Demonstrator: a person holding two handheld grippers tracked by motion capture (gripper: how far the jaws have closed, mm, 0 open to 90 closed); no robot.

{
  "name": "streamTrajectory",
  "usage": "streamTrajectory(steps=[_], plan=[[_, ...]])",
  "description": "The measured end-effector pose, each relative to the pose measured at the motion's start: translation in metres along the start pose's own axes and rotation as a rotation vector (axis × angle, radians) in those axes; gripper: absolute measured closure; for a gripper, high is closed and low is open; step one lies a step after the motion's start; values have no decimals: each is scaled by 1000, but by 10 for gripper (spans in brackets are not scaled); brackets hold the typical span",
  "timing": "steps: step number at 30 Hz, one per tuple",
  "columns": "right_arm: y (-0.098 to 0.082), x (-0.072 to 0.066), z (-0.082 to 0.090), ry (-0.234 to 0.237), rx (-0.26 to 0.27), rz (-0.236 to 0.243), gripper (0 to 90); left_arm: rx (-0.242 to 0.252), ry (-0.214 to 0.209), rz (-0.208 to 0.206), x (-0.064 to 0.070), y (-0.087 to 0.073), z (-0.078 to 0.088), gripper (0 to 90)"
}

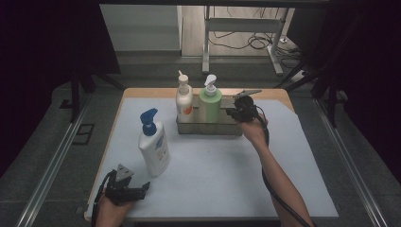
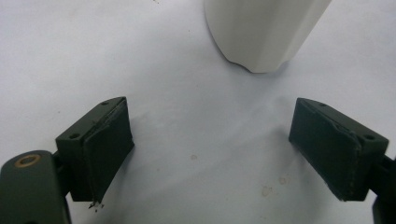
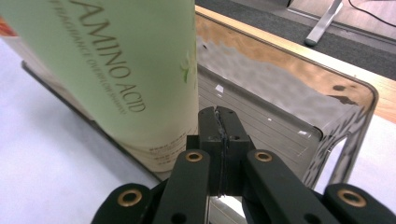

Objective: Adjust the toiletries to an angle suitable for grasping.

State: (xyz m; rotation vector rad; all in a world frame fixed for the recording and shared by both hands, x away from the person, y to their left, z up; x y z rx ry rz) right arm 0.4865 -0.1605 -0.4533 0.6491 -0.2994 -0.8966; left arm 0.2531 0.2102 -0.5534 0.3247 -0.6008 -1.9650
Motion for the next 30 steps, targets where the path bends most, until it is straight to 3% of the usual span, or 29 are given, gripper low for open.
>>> streamTrajectory(steps=[13, 22, 28, 30], plan=[[6, 1, -24, -9, -20, -23, 899, 0, -1, 1, 0, 0, 0, 126], [7, -1, -39, 23, -41, 2, 891, 0, 0, 0, 0, 0, 0, 126], [6, 2, -41, 64, -43, -25, 896, 0, 0, 0, 0, 0, 0, 126], [6, 1, -43, 58, -51, -22, 897, -1, 0, 0, 0, 0, 0, 126]])
Point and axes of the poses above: each handheld gripper's, and its own axes: z roughly backward along the jaws, y roughly out of its top, x roughly to its right, the point moved 4 cm from there along -z, roughly forward along the jaws, and after that the axes turned 10 degrees about -x, right-handed, at the moved point
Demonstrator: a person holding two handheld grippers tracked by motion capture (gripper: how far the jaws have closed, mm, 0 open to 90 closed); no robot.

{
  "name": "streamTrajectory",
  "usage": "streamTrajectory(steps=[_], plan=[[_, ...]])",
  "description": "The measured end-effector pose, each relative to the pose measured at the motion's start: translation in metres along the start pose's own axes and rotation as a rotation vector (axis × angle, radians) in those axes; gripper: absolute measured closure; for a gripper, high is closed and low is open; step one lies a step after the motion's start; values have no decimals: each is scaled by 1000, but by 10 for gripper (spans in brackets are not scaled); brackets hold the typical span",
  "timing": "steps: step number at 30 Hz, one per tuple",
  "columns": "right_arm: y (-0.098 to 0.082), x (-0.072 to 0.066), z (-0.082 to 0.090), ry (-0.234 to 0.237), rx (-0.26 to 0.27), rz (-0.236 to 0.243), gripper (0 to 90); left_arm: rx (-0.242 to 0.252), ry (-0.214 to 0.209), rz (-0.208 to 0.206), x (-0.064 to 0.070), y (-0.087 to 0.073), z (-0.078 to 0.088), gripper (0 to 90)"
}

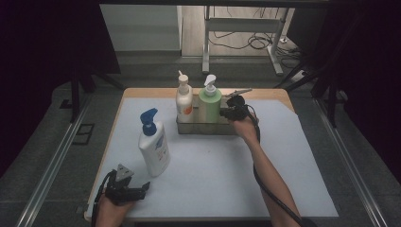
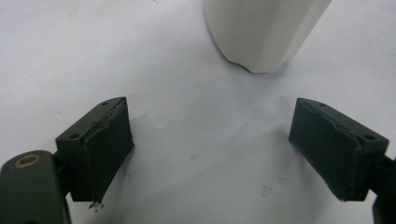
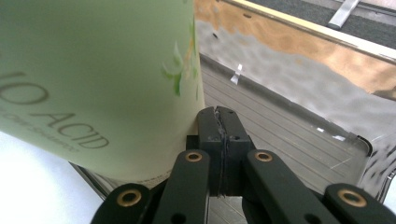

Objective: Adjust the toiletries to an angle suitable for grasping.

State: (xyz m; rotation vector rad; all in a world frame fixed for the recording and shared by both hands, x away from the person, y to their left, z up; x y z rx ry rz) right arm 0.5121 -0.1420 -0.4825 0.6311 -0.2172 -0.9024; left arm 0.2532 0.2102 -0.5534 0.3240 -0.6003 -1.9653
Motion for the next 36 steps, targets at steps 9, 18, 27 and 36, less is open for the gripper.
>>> streamTrajectory(steps=[9, 18, 27, 36], plan=[[0, -6, -5, 7, -6, 8, 897, 1, 0, 1, 0, 0, 0, 126], [5, -17, -8, 26, -5, 28, 899, 0, 0, 0, 0, 0, 0, 126], [5, -17, -7, 23, -12, 6, 900, -1, -1, -1, 0, 0, 0, 126], [2, -16, -2, 15, 3, 22, 820, -2, -1, 0, 0, 0, 0, 126]])
Point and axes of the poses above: each handheld gripper's, and its own axes: z roughly backward along the jaws, y roughly out of its top, x roughly to its right, the point moved 4 cm from there along -z, roughly forward along the jaws, and after that the axes turned 10 degrees about -x, right-handed, at the moved point
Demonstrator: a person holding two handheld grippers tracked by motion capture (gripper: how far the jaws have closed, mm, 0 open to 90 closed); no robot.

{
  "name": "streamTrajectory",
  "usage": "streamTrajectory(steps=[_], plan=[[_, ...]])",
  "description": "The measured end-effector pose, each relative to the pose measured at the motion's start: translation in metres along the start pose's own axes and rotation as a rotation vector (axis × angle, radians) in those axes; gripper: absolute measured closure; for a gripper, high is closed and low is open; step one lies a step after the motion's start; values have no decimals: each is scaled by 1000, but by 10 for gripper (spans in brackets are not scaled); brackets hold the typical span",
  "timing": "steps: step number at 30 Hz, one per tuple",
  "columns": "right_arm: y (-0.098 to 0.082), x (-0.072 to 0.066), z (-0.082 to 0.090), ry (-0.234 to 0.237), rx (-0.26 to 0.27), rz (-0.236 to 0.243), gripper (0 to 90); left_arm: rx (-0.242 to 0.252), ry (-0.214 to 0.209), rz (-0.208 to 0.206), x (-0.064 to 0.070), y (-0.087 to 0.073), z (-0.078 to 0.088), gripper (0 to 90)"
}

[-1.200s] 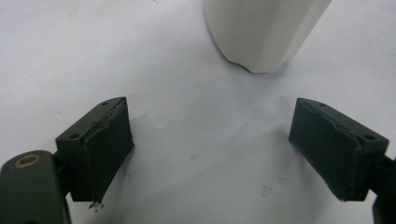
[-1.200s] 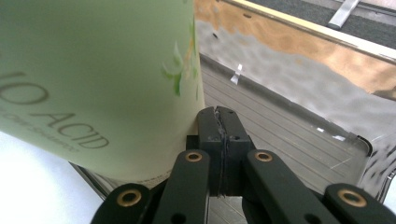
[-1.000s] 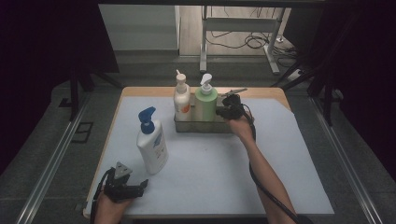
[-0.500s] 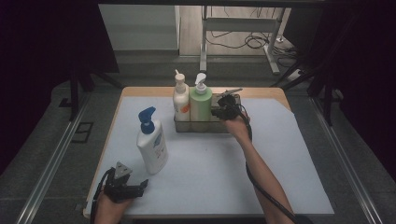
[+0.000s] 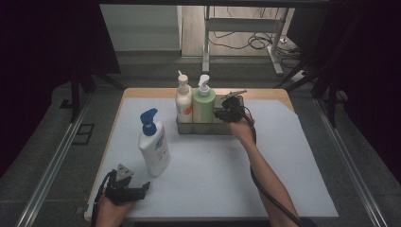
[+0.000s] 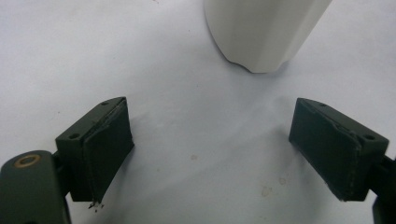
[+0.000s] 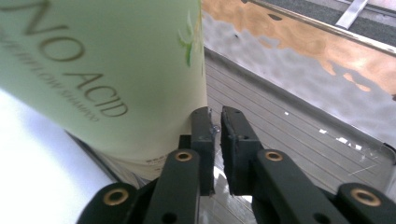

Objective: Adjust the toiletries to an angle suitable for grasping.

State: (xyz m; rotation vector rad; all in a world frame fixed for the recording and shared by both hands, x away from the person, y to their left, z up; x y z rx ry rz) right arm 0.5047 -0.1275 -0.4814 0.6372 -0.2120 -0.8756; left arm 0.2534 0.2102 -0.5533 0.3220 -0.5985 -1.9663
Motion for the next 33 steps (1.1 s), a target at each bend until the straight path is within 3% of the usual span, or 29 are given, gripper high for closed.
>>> streamTrajectory(steps=[17, 29, 33], plan=[[-11, -2, 22, 14, 28, 31, 723, 2, 2, 0, 0, 0, 0, 126], [-20, -11, 40, 16, 35, 66, 573, 4, 1, 1, 0, 0, 0, 126], [-25, -18, 47, 16, 22, 88, 484, 2, 0, 1, 0, 0, 0, 126]])
Point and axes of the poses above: each handheld gripper's, and its own axes: z roughly backward along the jaws, y roughly out of its top, x roughly to its right, the point moved 4 cm from there along -z, roughly forward along the jaws, and after that the axes turned 10 degrees about -x, right-handed, at the moved point
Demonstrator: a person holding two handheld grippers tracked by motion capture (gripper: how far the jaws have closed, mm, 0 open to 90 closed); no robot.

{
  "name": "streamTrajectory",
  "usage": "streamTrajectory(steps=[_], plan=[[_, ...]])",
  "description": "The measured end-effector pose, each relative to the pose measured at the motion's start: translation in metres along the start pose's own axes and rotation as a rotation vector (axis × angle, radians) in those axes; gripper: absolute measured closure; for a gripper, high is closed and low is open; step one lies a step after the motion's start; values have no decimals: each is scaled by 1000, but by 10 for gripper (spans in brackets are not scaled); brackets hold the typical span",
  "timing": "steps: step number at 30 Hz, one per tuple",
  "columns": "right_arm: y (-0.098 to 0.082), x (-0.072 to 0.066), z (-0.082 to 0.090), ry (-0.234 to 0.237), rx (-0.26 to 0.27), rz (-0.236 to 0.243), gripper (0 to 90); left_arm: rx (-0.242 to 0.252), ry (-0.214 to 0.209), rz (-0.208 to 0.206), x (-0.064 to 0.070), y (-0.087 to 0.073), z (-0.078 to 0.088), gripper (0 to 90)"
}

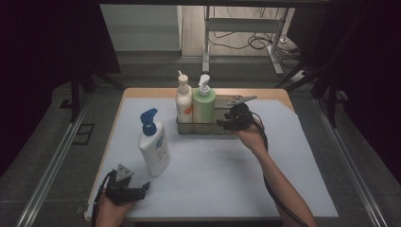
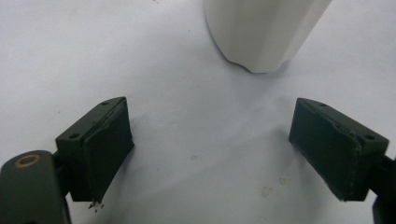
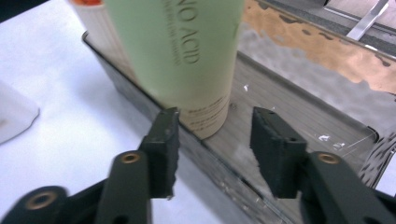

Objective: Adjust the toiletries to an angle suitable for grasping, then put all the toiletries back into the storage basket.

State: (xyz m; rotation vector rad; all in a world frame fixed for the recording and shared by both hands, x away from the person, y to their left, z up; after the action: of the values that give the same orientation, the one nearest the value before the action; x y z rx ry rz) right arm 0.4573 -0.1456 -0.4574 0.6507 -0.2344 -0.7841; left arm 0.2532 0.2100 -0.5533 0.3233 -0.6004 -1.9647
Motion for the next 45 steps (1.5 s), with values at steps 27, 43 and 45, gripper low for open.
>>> streamTrajectory(steps=[27, 43, 45], plan=[[-30, -26, 36, 15, 3, 80, 231, -2, -1, 0, 0, 0, 0, 126], [-64, -32, 55, 17, 0, 84, 144, 2, -2, 3, -1, 0, 1, 137], [-68, -33, 57, 8, -2, 85, 140, 1, -2, 3, -1, 1, 1, 139]])
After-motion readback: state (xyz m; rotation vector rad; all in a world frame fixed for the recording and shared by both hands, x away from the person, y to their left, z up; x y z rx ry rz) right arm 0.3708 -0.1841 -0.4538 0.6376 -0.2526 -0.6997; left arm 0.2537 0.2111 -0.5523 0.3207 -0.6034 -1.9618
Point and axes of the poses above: each handheld gripper's, and its own axes: z roughly backward along the jaws, y roughly out of its top, x roughly to its right, the point moved 4 cm from there along -z, roughly forward along the jaws, and after that the axes turned 10 degrees about -x, right-handed, at the moved point
